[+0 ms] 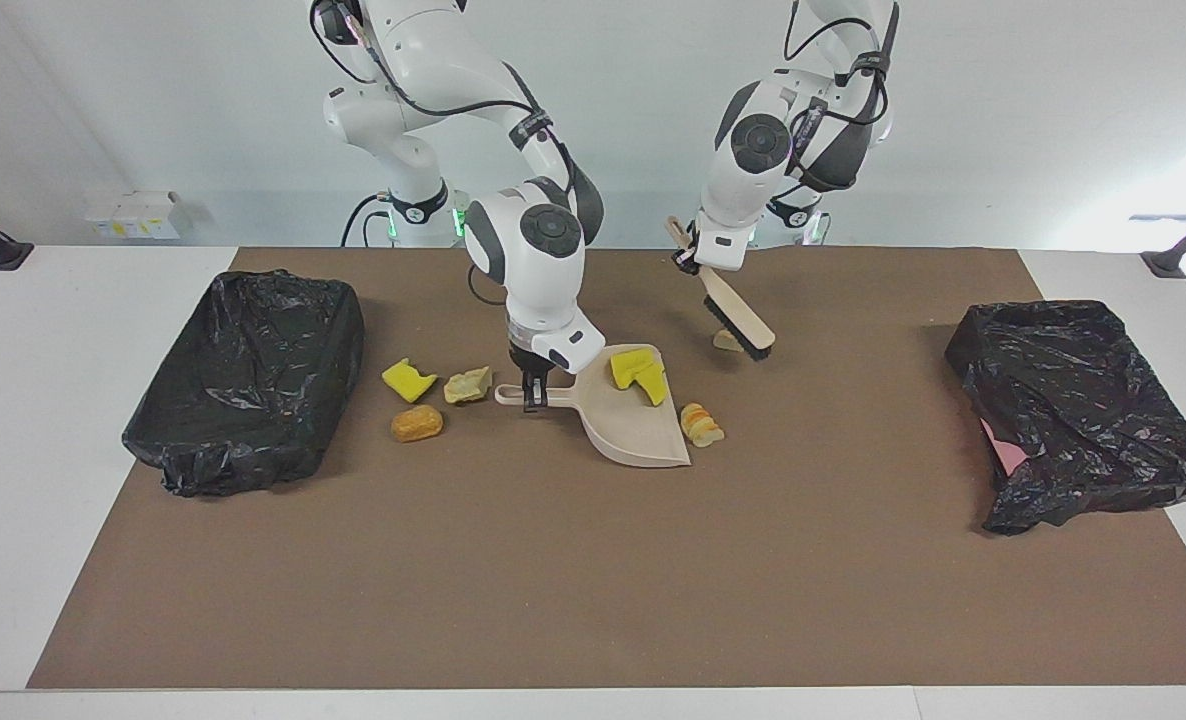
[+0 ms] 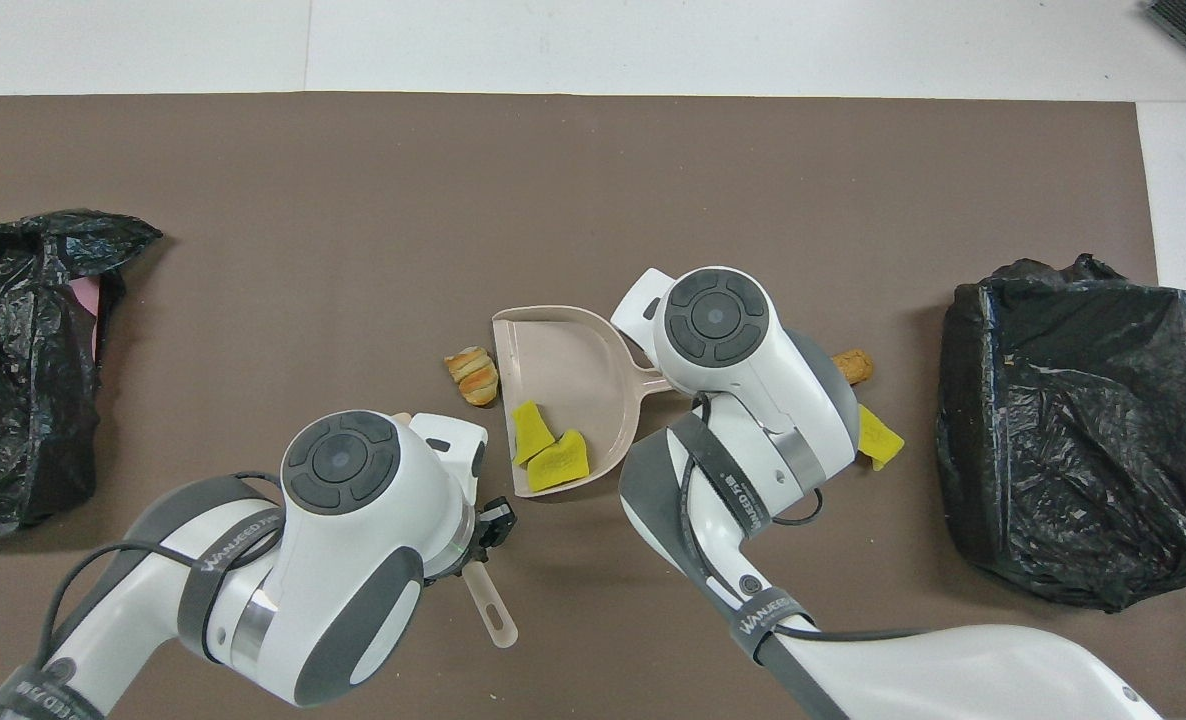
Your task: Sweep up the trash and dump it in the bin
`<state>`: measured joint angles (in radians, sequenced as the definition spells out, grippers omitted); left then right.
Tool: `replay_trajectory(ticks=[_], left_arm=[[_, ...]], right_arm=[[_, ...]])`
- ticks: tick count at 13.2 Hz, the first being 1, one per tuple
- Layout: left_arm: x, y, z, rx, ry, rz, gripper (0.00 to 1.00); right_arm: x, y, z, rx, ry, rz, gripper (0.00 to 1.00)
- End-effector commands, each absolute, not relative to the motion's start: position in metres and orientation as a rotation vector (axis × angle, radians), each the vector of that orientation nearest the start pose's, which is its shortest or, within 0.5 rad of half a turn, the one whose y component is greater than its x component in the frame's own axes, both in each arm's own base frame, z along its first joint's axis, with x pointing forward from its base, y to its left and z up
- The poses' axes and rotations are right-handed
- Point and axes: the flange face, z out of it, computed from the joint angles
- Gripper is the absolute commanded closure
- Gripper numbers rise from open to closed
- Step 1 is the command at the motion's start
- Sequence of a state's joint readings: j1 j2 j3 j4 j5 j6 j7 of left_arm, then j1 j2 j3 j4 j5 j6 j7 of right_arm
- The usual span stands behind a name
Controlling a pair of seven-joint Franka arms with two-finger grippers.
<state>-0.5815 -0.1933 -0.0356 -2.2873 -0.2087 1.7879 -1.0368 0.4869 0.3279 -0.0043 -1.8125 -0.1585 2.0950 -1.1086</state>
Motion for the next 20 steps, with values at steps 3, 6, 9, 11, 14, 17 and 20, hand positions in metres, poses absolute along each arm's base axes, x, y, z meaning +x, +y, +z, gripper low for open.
replay_trajectory(ticks=[3, 6, 9, 11, 14, 17, 20], left_arm=[[0.292, -0.222, 0.38, -2.906, -0.713, 0.495, 1.0], [0.311, -0.221, 0.355, -2.983, -0.753, 0.394, 1.0], [0.343, -0.234, 0.327, -3.082, -0.746, 0.316, 1.0], [0.373, -0.254, 0.328, -3.174, -0.711, 0.307, 1.0], [0.399, -0.277, 0.34, -3.327, -0.53, 0.323, 1.0], [0.403, -0.311, 0.353, -3.449, -0.307, 0.313, 1.0], [0.402, -0.339, 0.367, -3.48, -0.162, 0.294, 1.0]], right_arm=[[0.563, 0.286, 0.354, 1.977, 2.262, -0.114, 1.0], [0.563, 0.286, 0.353, 1.977, 2.263, -0.116, 1.0], [0.563, 0.286, 0.353, 1.977, 2.263, -0.116, 1.0], [0.563, 0.286, 0.353, 1.977, 2.263, -0.116, 1.0], [0.563, 0.286, 0.353, 1.979, 2.261, -0.116, 1.0], [0.563, 0.286, 0.353, 1.982, 2.258, -0.115, 1.0], [0.563, 0.286, 0.353, 1.982, 2.258, -0.115, 1.0]])
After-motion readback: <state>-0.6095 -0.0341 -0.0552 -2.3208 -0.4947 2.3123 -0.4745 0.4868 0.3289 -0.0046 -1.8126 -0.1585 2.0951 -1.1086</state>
